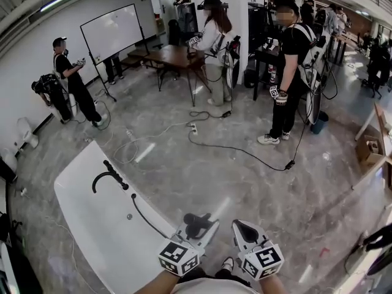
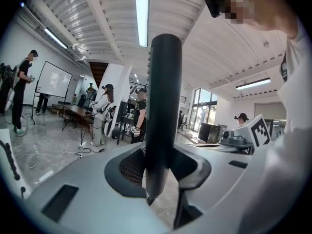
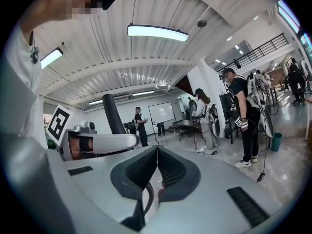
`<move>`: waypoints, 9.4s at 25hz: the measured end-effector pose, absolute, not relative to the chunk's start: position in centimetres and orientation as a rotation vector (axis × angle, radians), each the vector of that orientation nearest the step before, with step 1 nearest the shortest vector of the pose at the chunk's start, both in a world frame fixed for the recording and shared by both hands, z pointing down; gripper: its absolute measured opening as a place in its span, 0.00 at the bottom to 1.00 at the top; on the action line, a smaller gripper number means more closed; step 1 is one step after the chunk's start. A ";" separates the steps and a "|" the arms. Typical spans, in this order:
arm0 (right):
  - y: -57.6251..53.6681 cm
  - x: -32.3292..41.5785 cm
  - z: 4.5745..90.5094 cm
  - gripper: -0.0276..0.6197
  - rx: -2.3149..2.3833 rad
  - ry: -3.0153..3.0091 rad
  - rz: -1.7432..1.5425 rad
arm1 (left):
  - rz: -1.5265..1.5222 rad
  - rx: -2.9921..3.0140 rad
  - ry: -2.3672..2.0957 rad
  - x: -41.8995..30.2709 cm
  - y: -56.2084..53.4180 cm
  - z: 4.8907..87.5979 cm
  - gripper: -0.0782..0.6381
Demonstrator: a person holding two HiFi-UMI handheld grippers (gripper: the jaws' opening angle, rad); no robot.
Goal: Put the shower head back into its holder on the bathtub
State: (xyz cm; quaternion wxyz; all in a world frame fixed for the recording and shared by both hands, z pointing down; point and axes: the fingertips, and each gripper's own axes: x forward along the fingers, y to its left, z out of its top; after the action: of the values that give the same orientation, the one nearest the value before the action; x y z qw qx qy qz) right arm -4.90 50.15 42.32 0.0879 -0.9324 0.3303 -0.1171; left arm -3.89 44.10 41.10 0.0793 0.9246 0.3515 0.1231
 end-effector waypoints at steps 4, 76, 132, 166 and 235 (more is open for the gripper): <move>52.0 -2.8 42.2 0.07 -2.752 1.011 -0.340 | 0.376 2.790 1.013 -2.2 45.7 41.2 0.28; 7.2 24.7 43.8 0.07 -1.583 2.730 -0.504 | -0.004 2.640 -0.842 21.3 2.1 35.6 0.28; -4.4 10.6 64.2 0.24 -1.548 2.758 -1.040 | -1.081 1.794 -0.450 2.0 -13.5 22.0 0.27; -8.8 32.3 46.5 0.15 -1.478 1.916 -1.080 | -0.636 1.932 -0.992 -1.9 -15.3 37.5 0.27; -21.0 19.7 31.5 0.15 -1.196 3.174 0.511 | -0.623 1.954 -1.262 1.0 -20.0 39.3 0.27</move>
State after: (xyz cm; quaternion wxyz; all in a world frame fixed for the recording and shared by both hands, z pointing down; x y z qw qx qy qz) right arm 19.66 -20.99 31.48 -0.1439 -0.3450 0.9157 0.1476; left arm 1.02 -20.03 39.32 0.3585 0.7576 -0.4890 -0.2417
